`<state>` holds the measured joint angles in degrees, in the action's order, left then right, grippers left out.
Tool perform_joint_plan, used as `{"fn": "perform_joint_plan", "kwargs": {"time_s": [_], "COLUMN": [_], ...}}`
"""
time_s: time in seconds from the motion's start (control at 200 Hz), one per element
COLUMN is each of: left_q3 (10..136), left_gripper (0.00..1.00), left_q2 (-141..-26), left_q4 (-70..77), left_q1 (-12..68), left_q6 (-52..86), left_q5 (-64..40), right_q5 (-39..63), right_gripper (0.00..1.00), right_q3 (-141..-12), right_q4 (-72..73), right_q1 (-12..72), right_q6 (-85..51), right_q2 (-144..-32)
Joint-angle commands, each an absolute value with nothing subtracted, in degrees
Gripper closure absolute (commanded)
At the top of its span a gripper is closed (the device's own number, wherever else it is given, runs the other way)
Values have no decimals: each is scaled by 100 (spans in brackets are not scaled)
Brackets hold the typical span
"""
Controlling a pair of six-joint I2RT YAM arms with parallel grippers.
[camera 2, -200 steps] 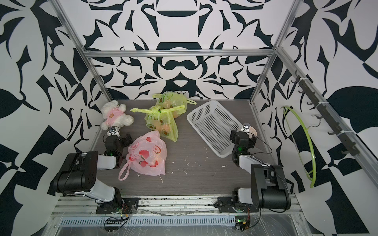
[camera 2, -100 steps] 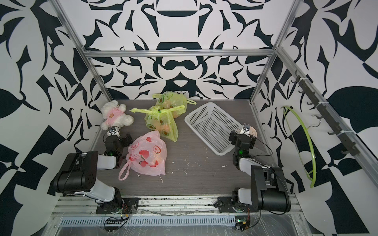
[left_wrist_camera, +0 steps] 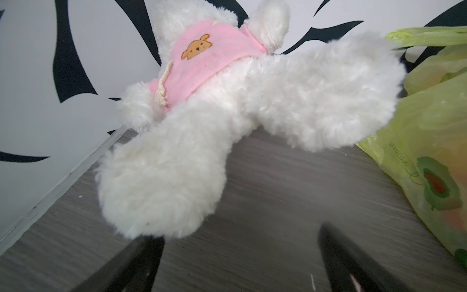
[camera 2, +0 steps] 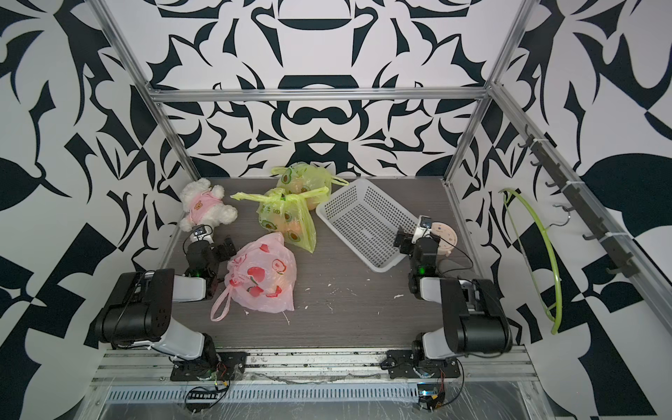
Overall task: Place the peach into a plastic bag & tie a knot
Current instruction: Reset both arms
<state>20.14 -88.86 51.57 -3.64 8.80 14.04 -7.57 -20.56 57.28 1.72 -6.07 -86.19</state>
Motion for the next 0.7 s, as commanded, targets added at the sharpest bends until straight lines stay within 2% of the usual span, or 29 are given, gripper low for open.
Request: {"fn": "perform_joint_plan", "kwargs": {"time_s": [0.0,0.09,0.175,0.285,0.395,0.52,0.695], "left_q3": [2109,2149,2162,2095,2065,2082,2085], "left_gripper": [1,1,1,1,1,1,1], "left_q2": [-8873,-8909,-8897,-8846,-8824,-8841,-8826], "left_q4": [5178,5153,5133,5196,5230,5225,5214], "left_q1": [-382,-378,-380,-383,-376,-375,-369], "left_q6": [884,883,879,876,868,855,858], "left_q5": [1360,1362,1370,1350,1351,1353,1346], "right_q5": [-1047,-1038,-1055,-1745,-1844,-847,-761], "right_gripper": [0,0,0,0,0,0,0], "right_q3": [-1846,-2065,-1970,-1778,-1852,-2020,-2111], "right_q4": [5568,5023,5281,5579,5486,5183,5072], "right_q1": [397,353,360,418,496,560,538], "right_q6": [-198,-237,-281,-446,-382,94,62], "right_q2": [-8868,-8850,-8872,-8838,-8848,-8860,-8922]}}
